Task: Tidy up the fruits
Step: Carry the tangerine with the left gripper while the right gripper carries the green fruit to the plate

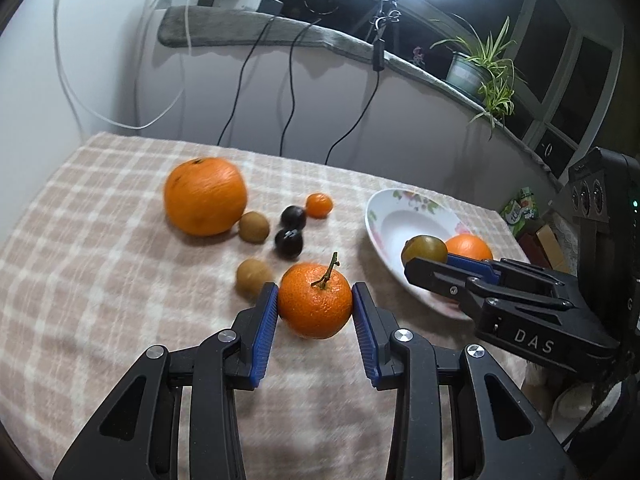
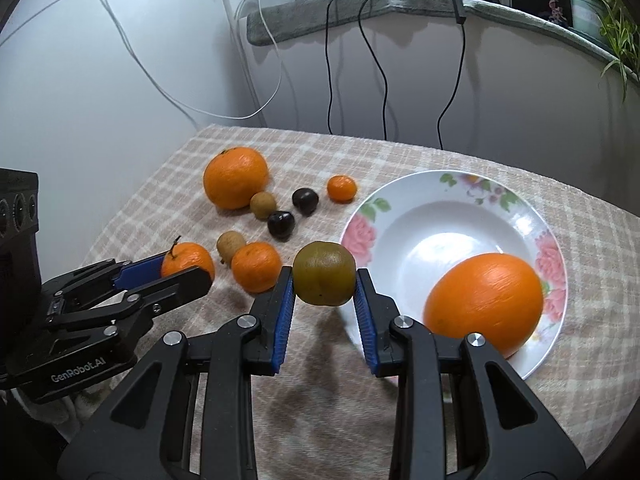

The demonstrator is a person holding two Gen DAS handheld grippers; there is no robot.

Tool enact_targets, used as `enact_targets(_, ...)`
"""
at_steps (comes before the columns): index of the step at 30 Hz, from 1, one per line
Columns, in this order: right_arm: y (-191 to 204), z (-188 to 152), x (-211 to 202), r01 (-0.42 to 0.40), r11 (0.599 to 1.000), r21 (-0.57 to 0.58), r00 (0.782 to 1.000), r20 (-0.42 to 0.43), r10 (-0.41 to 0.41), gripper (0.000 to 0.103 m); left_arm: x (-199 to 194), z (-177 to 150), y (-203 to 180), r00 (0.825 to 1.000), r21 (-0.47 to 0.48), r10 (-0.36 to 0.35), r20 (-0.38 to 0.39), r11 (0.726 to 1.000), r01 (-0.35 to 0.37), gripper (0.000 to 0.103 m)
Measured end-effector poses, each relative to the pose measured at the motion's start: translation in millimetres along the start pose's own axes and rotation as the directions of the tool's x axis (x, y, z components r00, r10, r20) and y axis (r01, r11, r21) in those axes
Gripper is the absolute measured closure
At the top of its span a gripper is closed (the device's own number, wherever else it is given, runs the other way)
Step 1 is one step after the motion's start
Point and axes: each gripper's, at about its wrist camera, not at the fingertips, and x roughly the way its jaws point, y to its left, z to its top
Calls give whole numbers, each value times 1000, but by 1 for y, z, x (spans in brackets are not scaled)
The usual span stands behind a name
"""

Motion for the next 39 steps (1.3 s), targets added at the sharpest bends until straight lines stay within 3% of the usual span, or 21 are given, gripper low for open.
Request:
enact_targets(18, -67, 27, -12, 8, 998, 66, 998, 59, -12, 72, 44, 32, -41, 1000, 58, -26, -14, 998, 27, 67)
enact_targets(39, -134, 35, 2, 31, 990, 134, 999, 34, -35, 72, 90, 49, -69, 998, 111, -26, -59, 993, 33, 67)
